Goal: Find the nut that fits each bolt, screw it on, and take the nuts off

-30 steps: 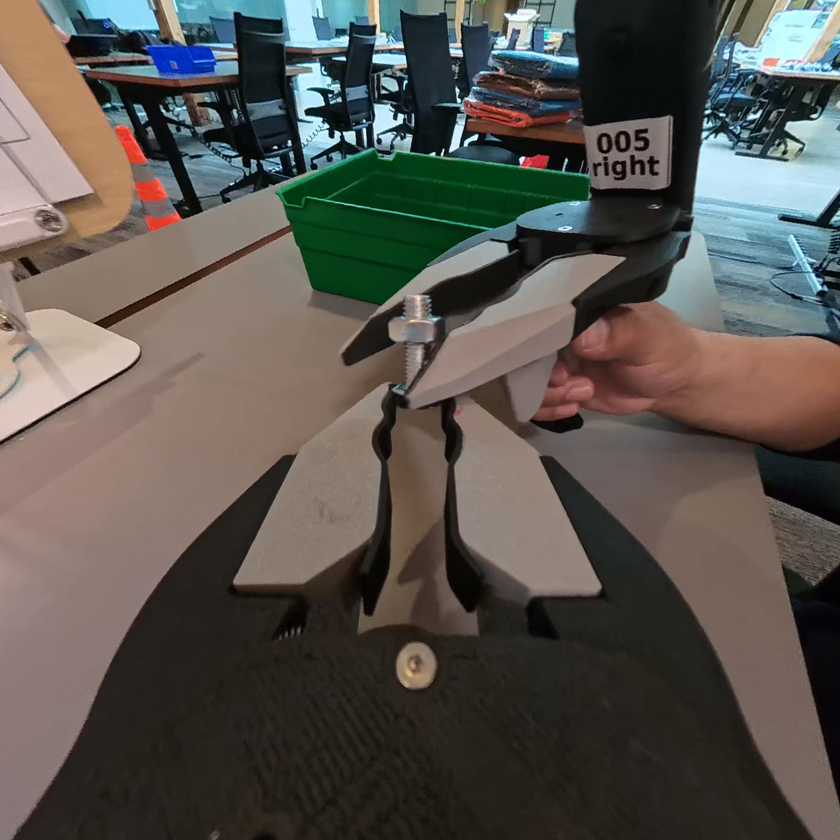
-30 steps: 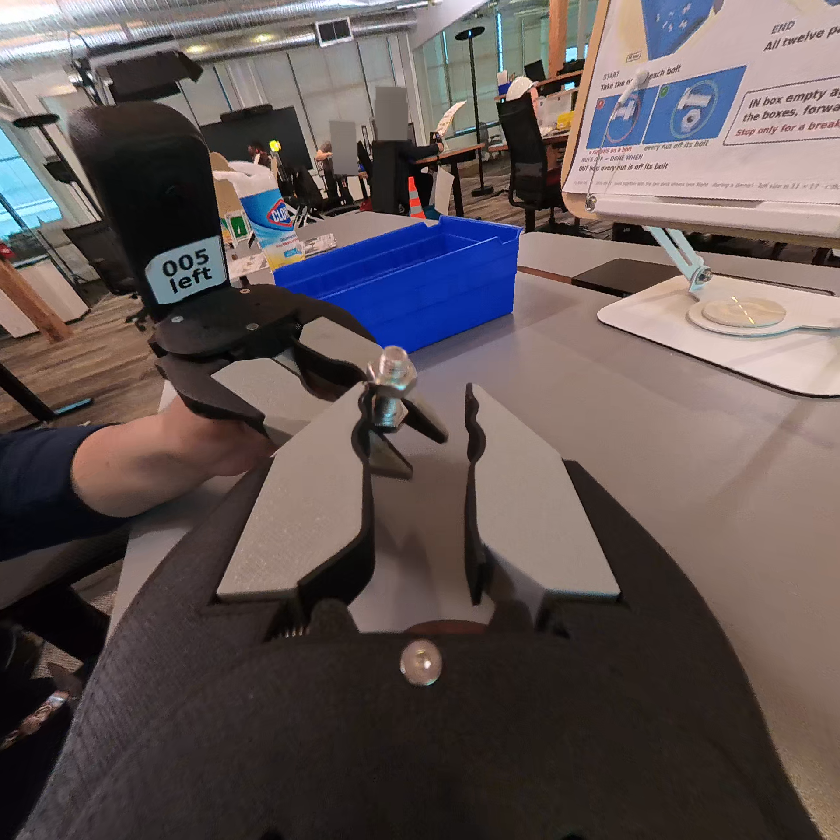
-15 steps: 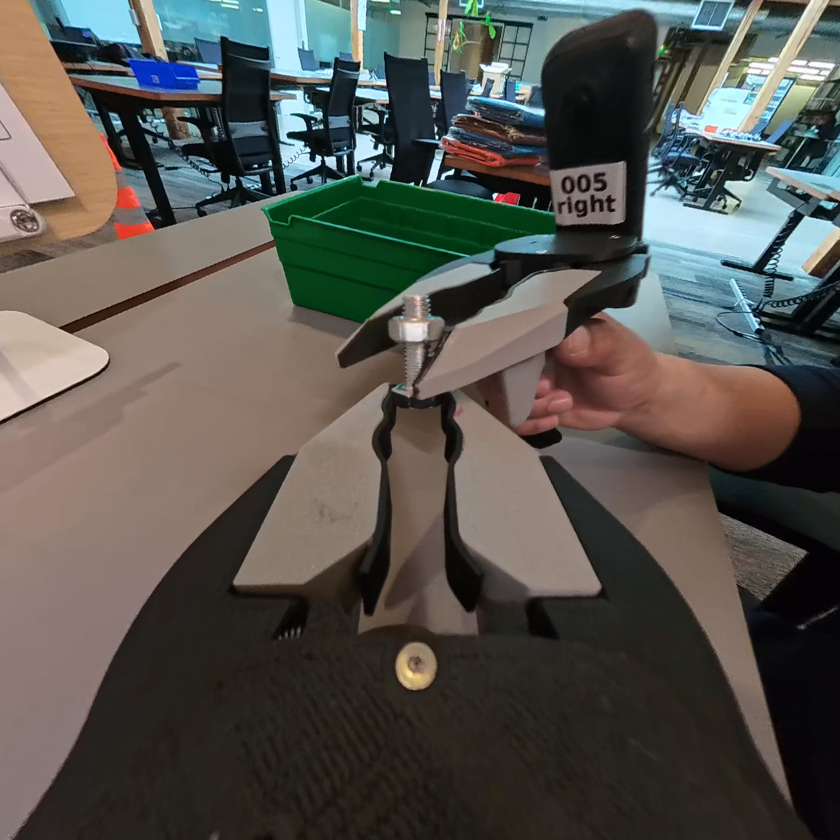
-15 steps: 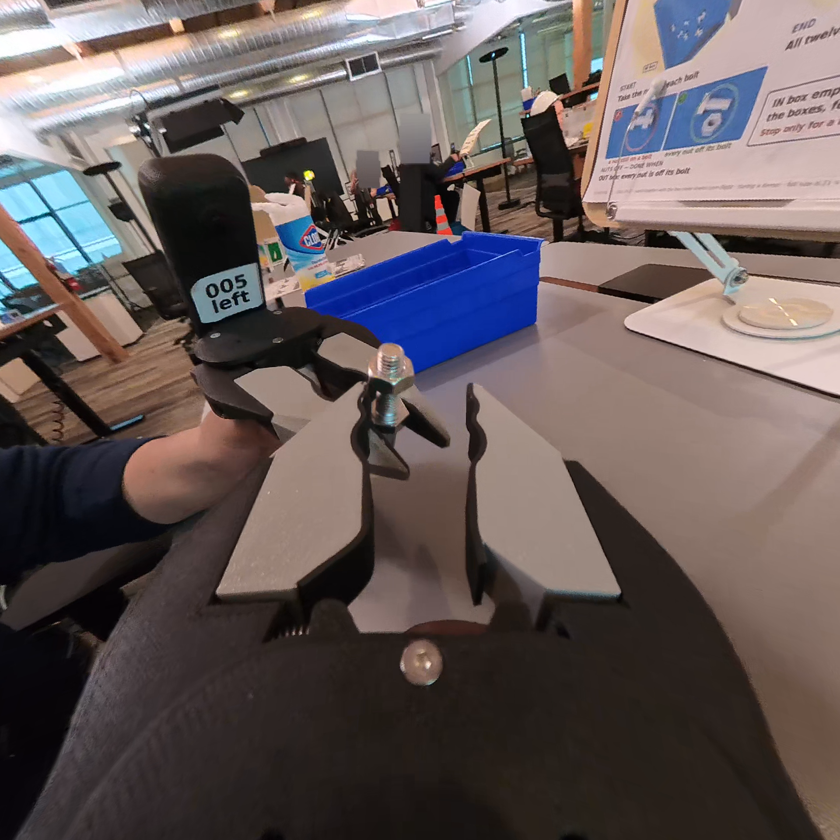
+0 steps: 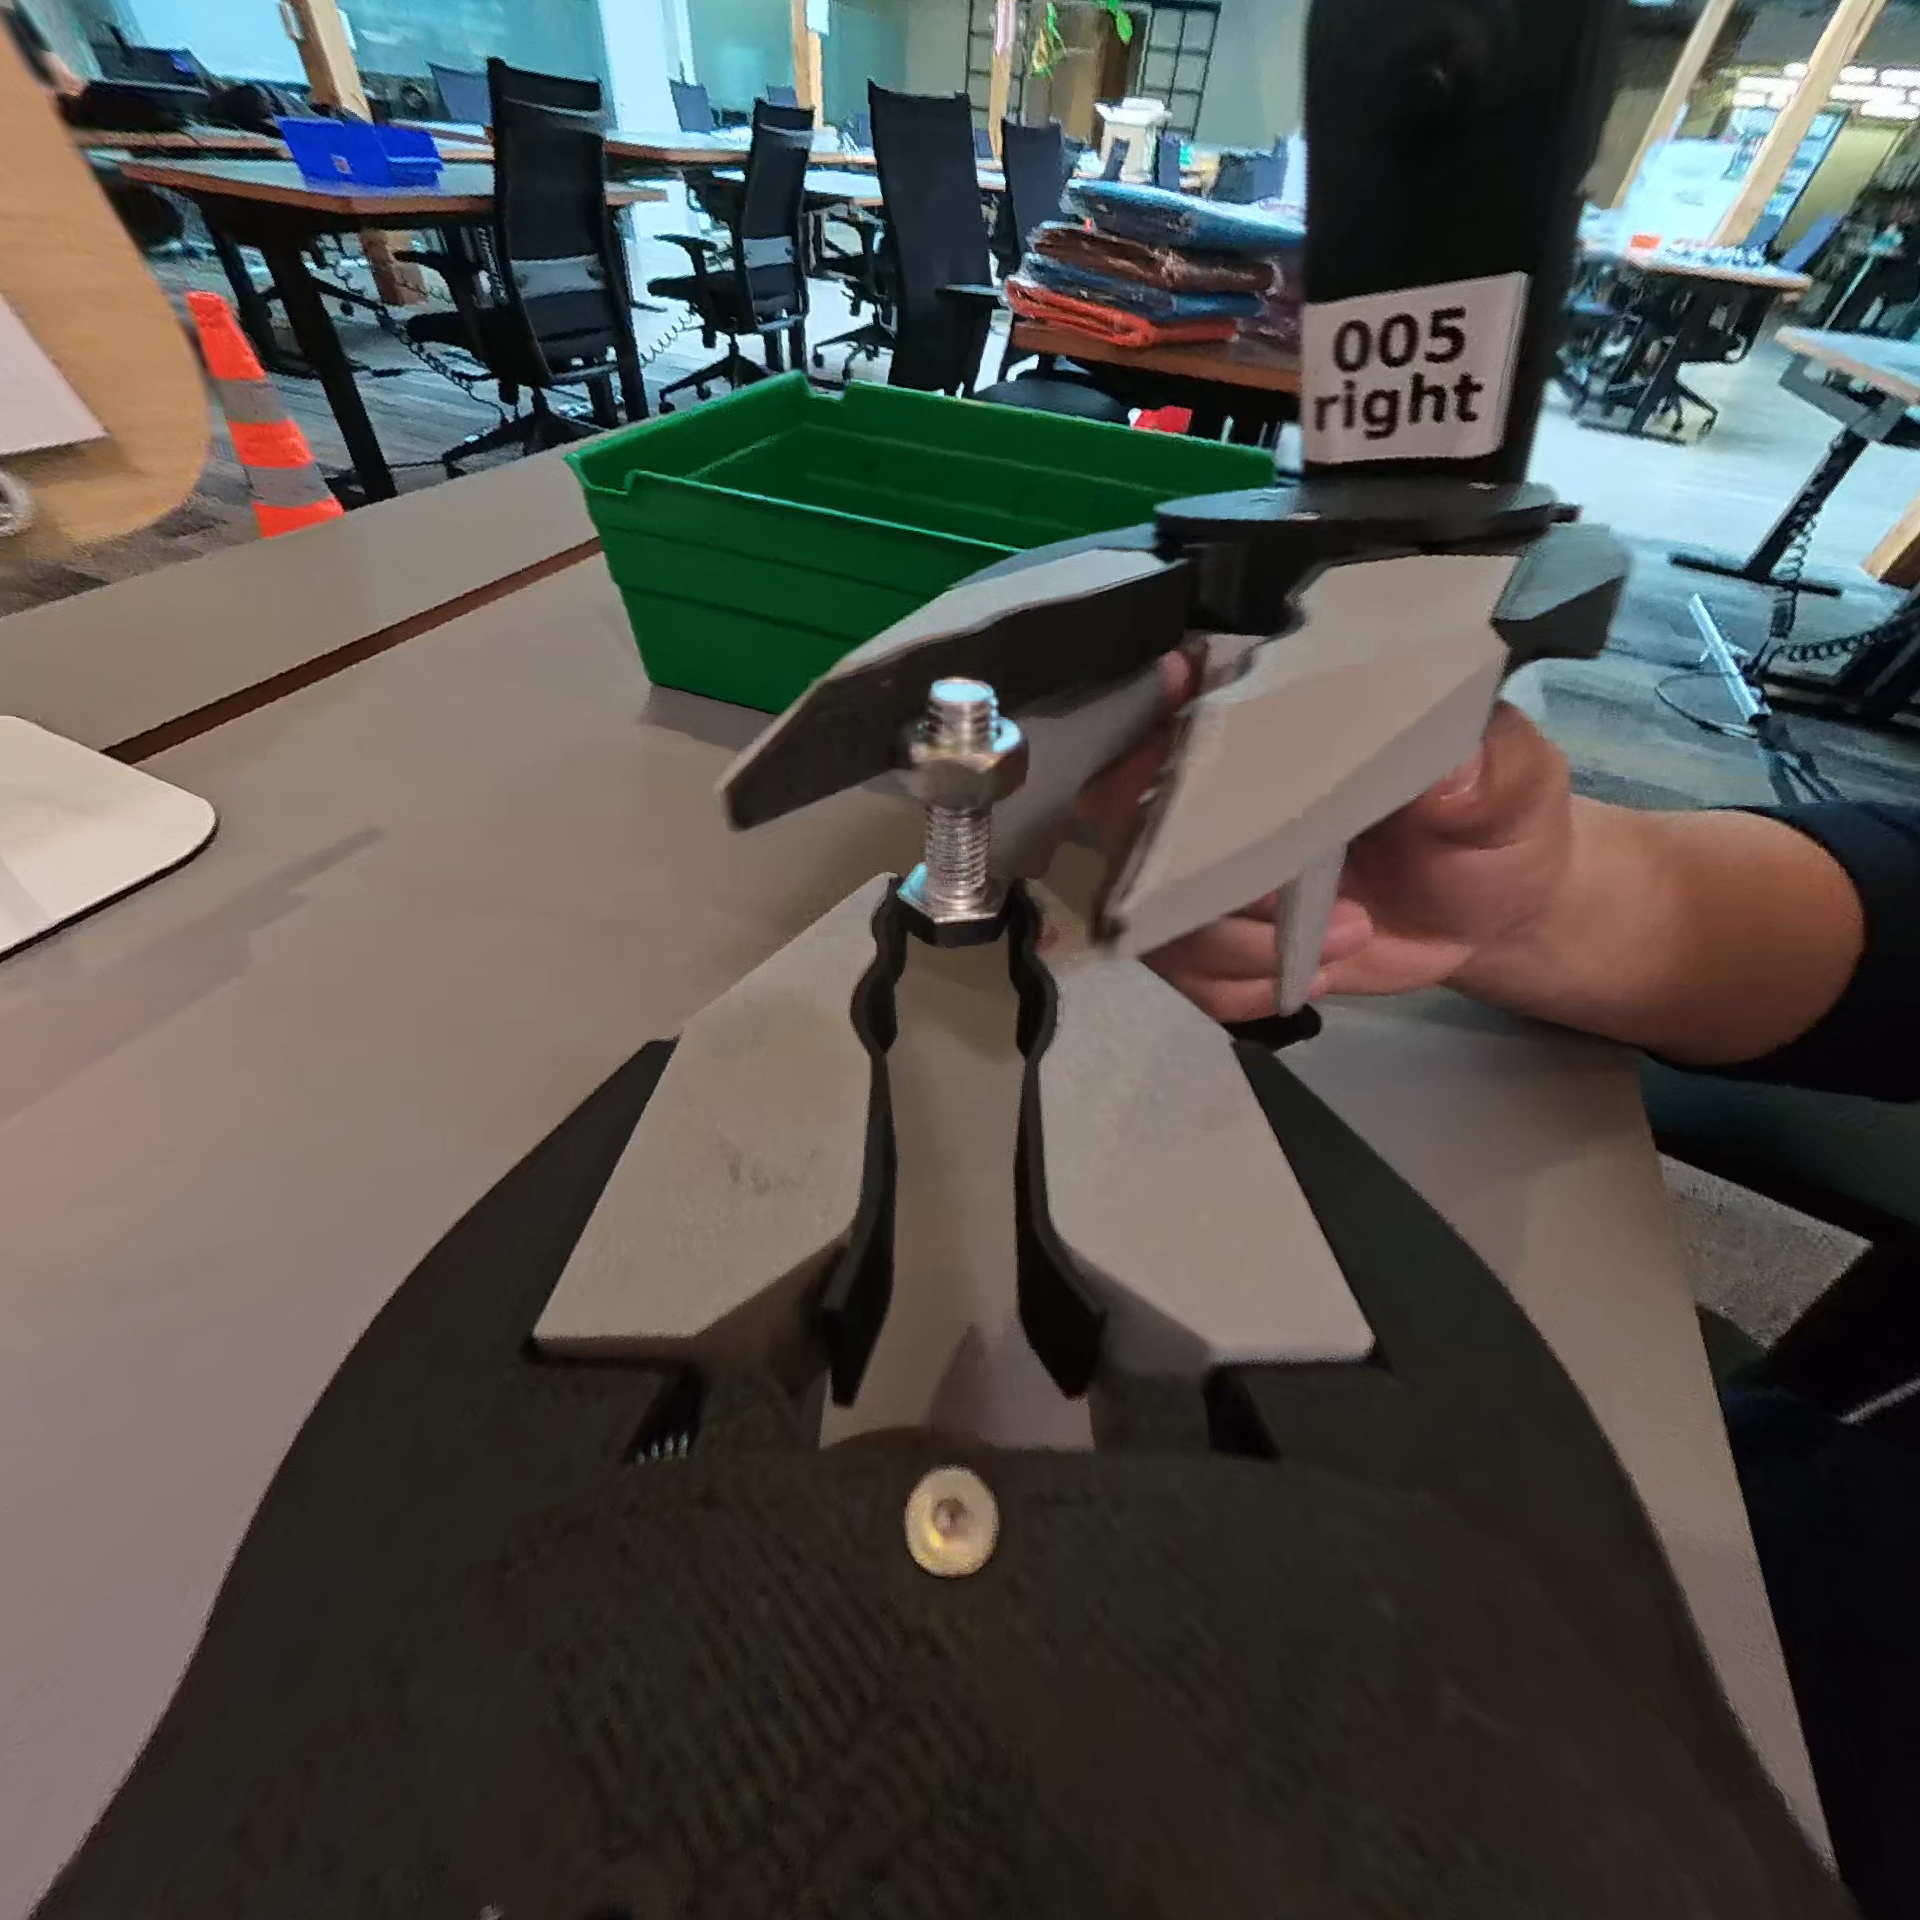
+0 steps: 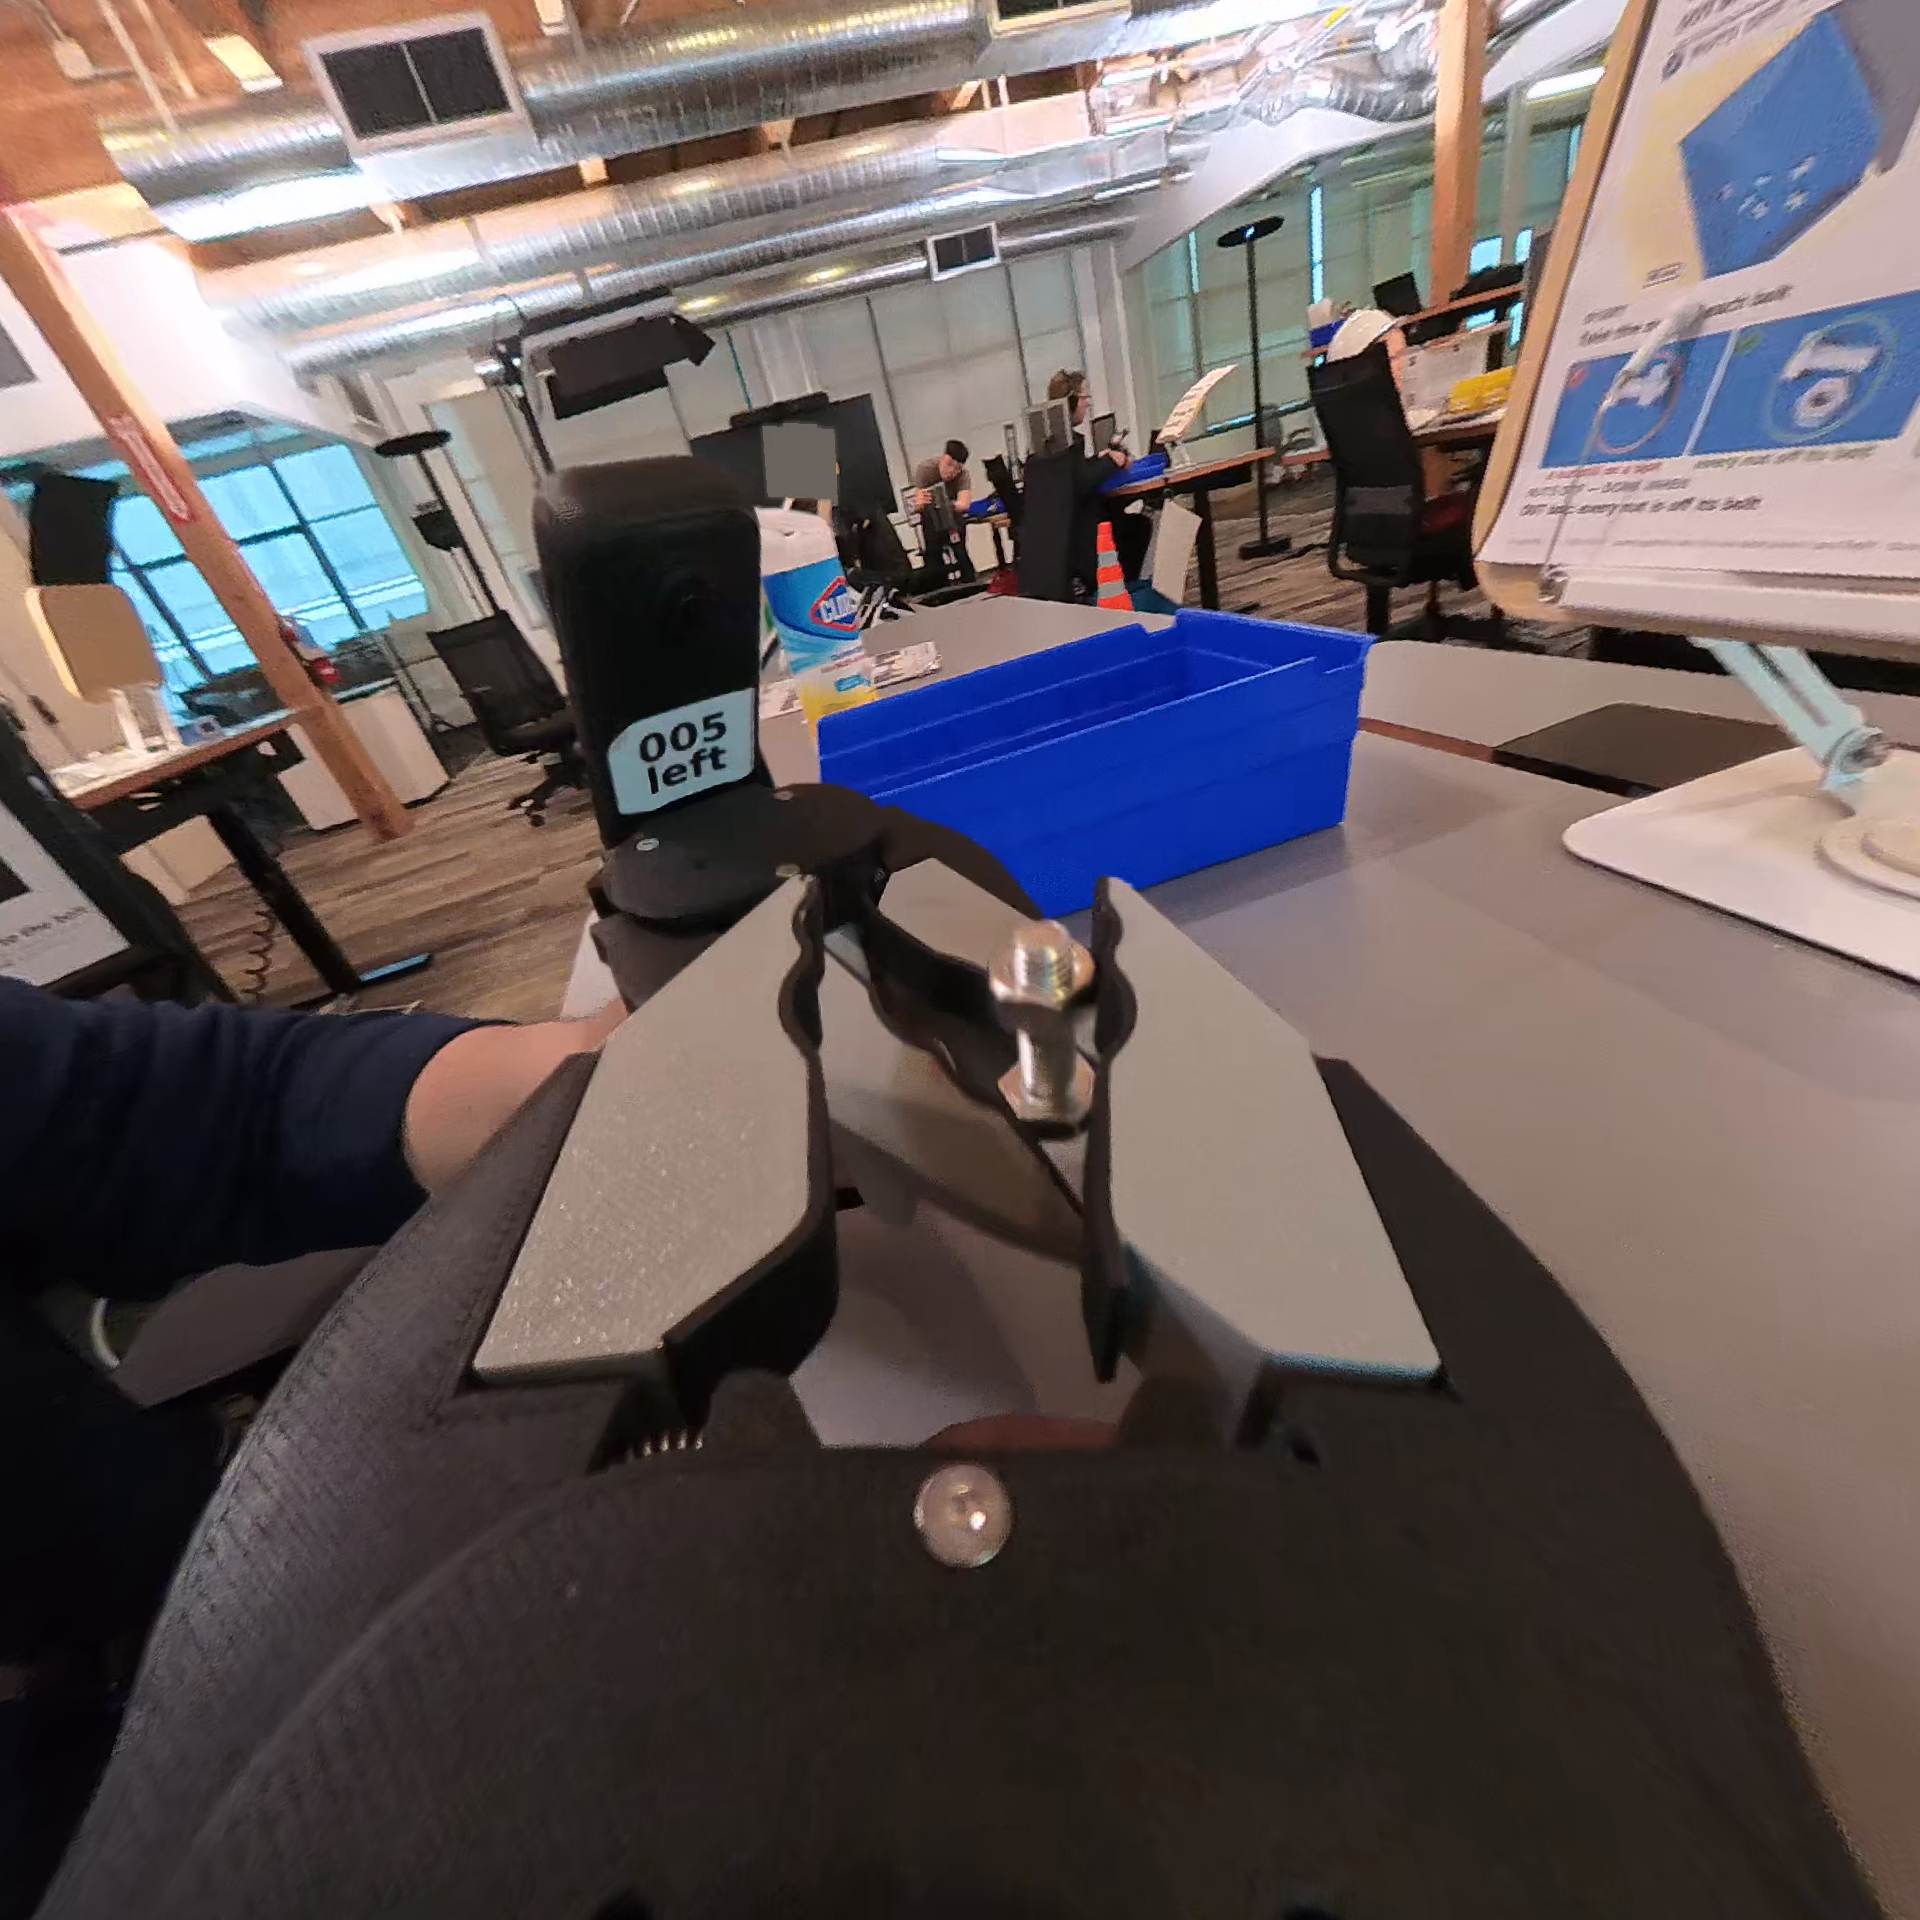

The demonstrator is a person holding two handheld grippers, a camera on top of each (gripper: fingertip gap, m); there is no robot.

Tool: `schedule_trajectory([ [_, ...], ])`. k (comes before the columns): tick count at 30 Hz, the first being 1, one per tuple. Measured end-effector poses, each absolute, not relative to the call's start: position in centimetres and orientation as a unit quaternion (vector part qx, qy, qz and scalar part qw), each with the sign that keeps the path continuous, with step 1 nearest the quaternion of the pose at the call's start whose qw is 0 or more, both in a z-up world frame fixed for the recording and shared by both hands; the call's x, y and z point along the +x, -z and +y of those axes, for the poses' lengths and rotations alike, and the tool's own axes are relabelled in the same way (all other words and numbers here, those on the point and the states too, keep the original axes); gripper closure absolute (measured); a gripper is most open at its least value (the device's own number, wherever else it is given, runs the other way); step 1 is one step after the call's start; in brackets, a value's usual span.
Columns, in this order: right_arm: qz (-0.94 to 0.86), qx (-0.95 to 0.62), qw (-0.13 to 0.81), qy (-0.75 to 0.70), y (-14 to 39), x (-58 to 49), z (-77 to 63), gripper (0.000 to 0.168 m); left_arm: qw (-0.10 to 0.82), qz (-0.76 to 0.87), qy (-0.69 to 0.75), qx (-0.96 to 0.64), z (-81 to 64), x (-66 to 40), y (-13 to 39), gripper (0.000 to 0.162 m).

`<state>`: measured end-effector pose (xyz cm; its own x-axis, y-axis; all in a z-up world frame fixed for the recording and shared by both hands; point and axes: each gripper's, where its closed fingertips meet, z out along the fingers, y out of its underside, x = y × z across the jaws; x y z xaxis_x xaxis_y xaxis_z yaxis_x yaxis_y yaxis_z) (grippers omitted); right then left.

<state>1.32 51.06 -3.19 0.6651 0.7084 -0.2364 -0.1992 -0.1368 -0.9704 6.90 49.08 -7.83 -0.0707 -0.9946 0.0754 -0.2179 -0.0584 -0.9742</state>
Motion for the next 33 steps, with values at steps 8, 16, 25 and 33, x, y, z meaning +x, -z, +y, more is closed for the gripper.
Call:
schedule_trajectory([
  [8,-0.169,-0.661,0.64,-0.354,2.3,3.5,51.0,0.122,0.441,0.522,0.47,-0.559,51.3,5.9,6.6,0.145],
  [16,-0.191,-0.671,0.613,-0.37,3.5,1.4,51.0,0.12,0.413,0.558,0.473,-0.543,48.5,7.1,7.6,0.145],
  [25,-0.178,-0.672,0.628,-0.35,3.0,2.7,51.2,0.129,0.432,0.529,0.455,-0.572,51.5,6.0,7.5,0.145],
  [33,-0.165,-0.672,0.627,-0.357,3.1,3.4,51.5,0.127,0.421,0.556,0.458,-0.551,49.1,7.0,7.6,0.145],
])
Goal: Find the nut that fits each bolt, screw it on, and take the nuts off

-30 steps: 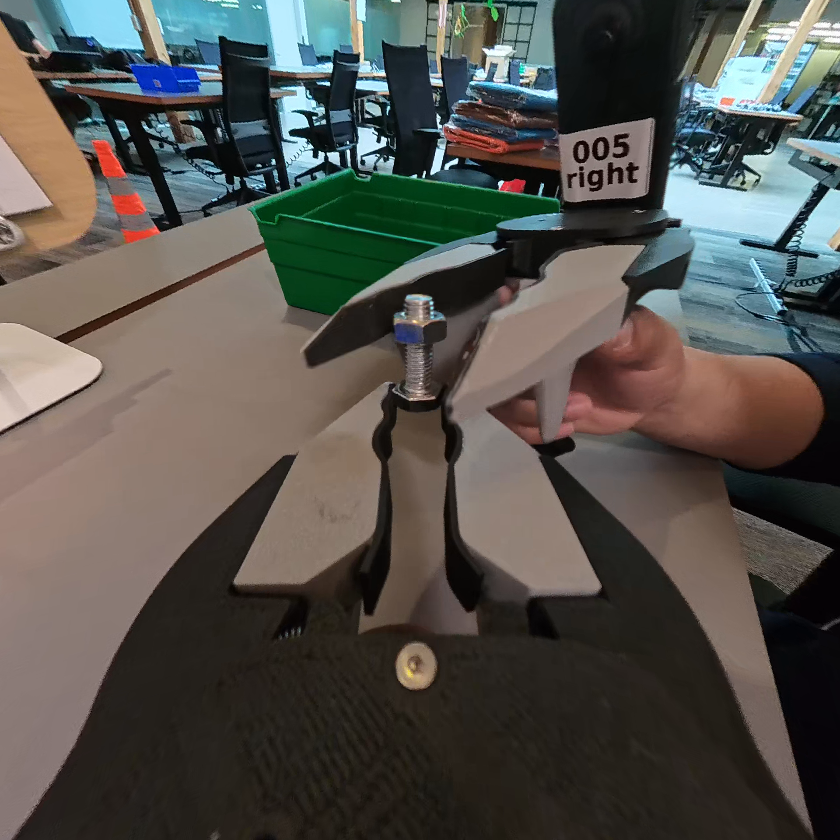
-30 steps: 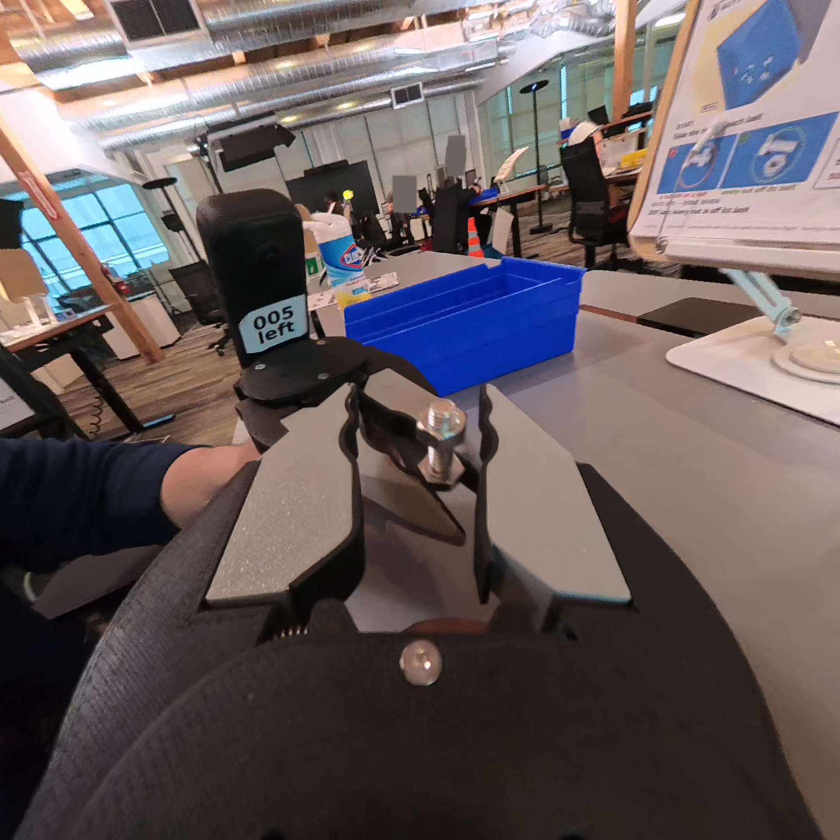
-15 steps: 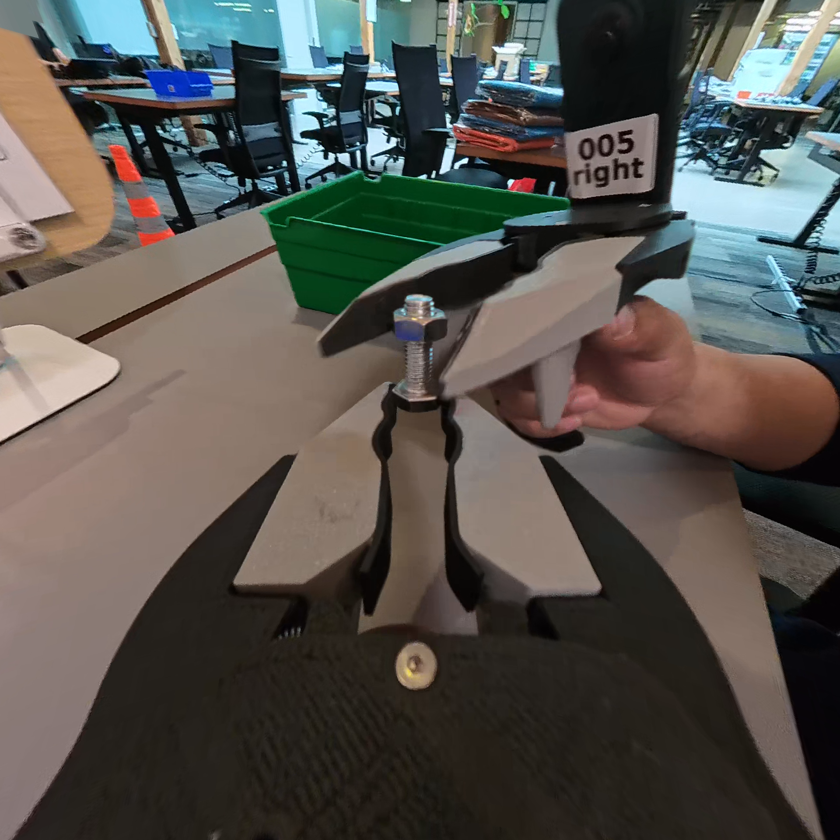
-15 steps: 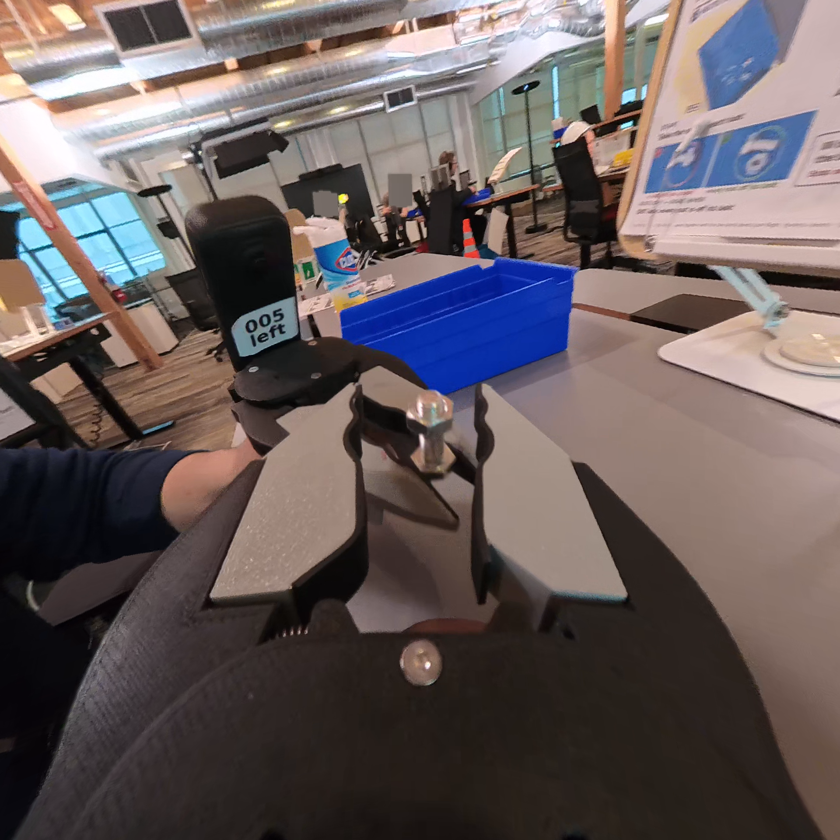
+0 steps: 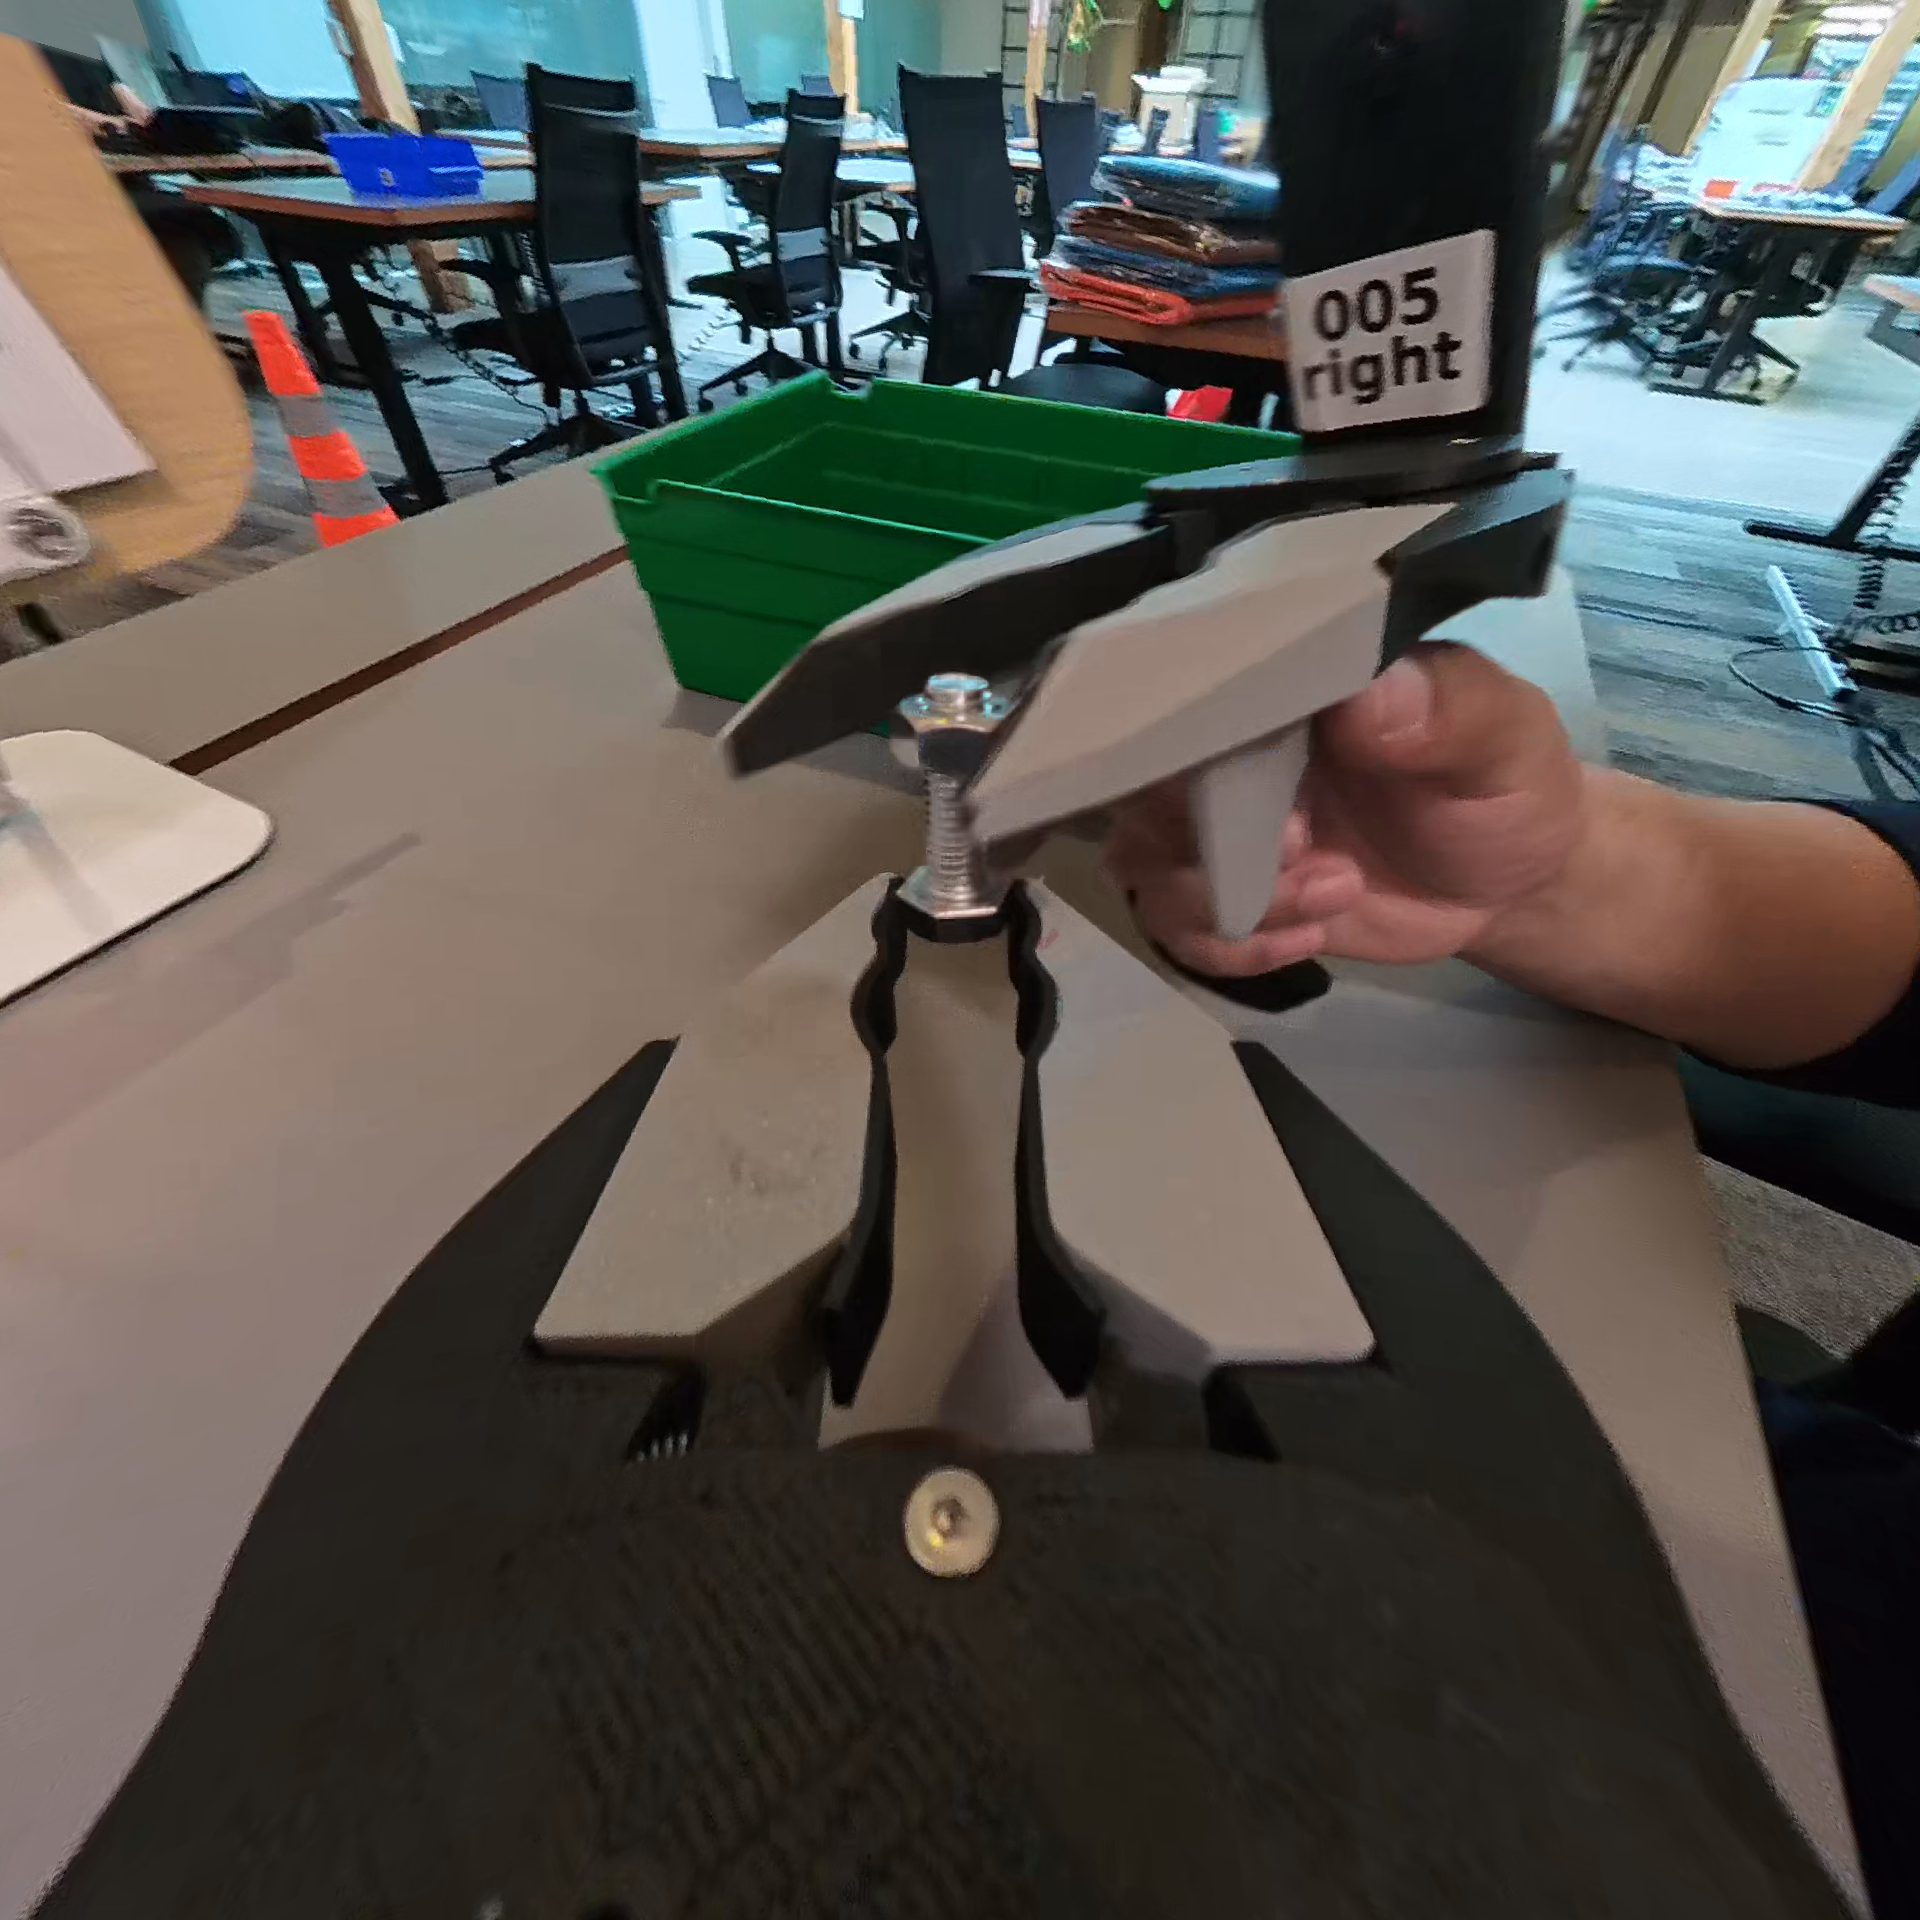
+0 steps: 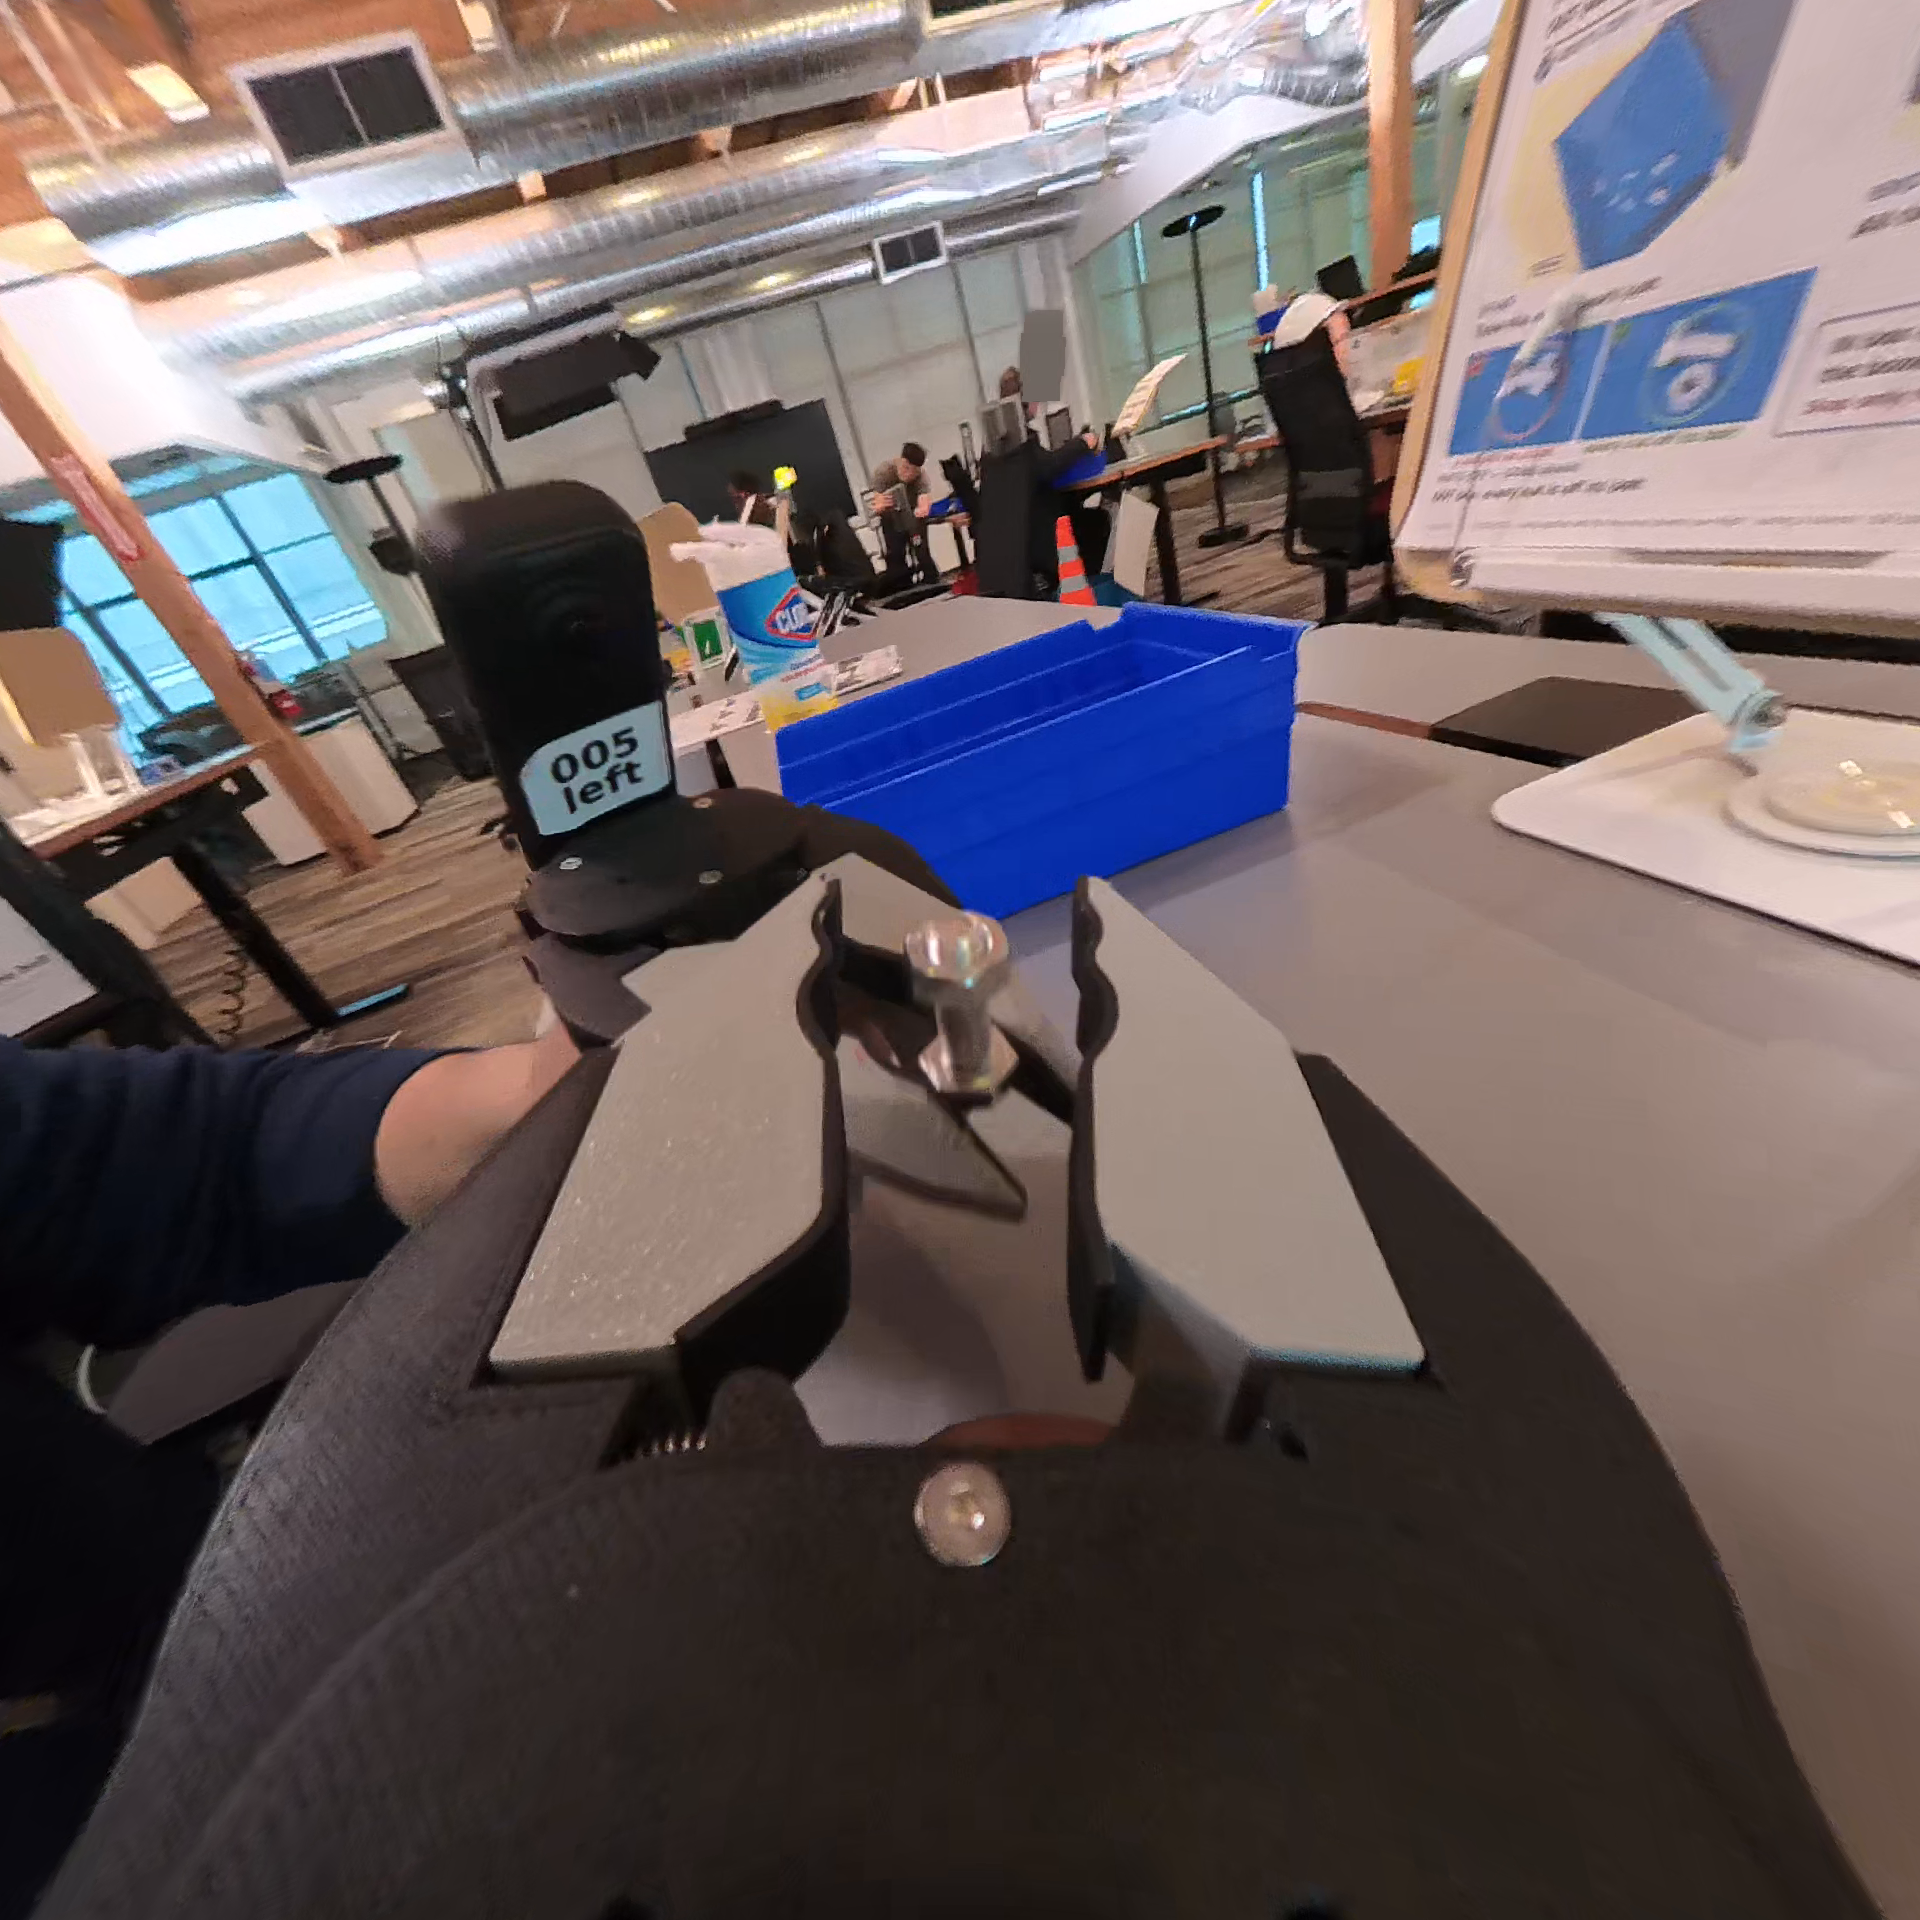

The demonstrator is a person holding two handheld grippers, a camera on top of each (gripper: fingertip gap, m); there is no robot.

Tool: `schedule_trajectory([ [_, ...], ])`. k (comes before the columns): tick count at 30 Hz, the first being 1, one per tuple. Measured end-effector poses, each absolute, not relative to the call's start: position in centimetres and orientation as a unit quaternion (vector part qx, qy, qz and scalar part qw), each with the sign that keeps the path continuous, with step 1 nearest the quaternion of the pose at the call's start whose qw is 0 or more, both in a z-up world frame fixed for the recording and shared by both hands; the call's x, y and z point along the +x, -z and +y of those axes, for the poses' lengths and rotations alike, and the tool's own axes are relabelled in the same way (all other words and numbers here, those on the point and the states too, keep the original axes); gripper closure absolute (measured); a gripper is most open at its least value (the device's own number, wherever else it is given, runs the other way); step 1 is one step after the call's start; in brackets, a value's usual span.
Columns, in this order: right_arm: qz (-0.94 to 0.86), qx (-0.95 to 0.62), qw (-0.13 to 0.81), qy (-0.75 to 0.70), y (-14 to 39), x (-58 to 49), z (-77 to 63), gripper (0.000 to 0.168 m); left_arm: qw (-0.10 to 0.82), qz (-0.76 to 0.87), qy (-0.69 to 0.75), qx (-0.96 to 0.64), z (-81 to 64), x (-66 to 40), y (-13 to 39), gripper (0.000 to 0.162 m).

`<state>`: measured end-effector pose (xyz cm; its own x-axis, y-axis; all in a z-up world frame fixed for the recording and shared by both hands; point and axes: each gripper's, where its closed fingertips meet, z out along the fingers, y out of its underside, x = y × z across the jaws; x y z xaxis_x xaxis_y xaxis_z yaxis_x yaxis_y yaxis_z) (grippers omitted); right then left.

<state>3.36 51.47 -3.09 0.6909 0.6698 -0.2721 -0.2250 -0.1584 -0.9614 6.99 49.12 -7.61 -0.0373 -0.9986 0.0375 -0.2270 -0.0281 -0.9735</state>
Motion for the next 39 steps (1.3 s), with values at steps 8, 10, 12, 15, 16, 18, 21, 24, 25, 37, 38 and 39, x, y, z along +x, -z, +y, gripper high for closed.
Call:
schedule_trajectory([
  [8,-0.185,-0.673,0.625,-0.348,3.2,2.5,51.1,0.13,0.429,0.539,0.456,-0.563,50.6,6.3,7.4,0.145],
  [10,-0.194,-0.669,0.619,-0.363,3.3,1.4,51.0,0.126,0.419,0.556,0.458,-0.553,49.2,6.9,7.7,0.145],
  [12,-0.195,-0.671,0.612,-0.371,3.4,1.1,51.0,0.125,0.41,0.569,0.46,-0.545,48.1,7.3,8.0,0.145],
  [15,-0.181,-0.679,0.627,-0.337,3.4,2.8,51.4,0.128,0.423,0.565,0.448,-0.549,48.9,7.1,7.8,0.145],
  [16,-0.174,-0.675,0.633,-0.338,3.0,3.3,51.4,0.129,0.427,0.556,0.449,-0.554,49.5,6.8,7.7,0.145],
  [18,-0.163,-0.671,0.639,-0.339,2.5,4.1,51.2,0.131,0.432,0.54,0.452,-0.564,50.6,6.2,7.3,0.145],
  [21,-0.172,-0.671,0.636,-0.339,2.7,3.7,51.1,0.135,0.436,0.532,0.451,-0.569,51.3,6.0,7.2,0.145],
  [24,-0.188,-0.677,0.627,-0.336,3.3,2.3,51.3,0.132,0.425,0.548,0.452,-0.561,50.1,6.5,7.6,0.145],
  [25,-0.192,-0.675,0.628,-0.337,3.4,1.9,51.3,0.131,0.421,0.556,0.452,-0.556,49.4,6.8,7.7,0.145],
  [37,-0.184,-0.674,0.635,-0.329,3.1,2.8,51.3,0.133,0.426,0.541,0.451,-0.567,50.7,6.3,7.6,0.145],
  [38,-0.188,-0.674,0.634,-0.329,3.2,2.4,51.4,0.131,0.423,0.55,0.45,-0.562,50.1,6.6,7.8,0.145],
  [39,-0.192,-0.673,0.635,-0.327,3.2,2.1,51.4,0.13,0.421,0.559,0.448,-0.556,49.5,6.9,7.9,0.145],
])
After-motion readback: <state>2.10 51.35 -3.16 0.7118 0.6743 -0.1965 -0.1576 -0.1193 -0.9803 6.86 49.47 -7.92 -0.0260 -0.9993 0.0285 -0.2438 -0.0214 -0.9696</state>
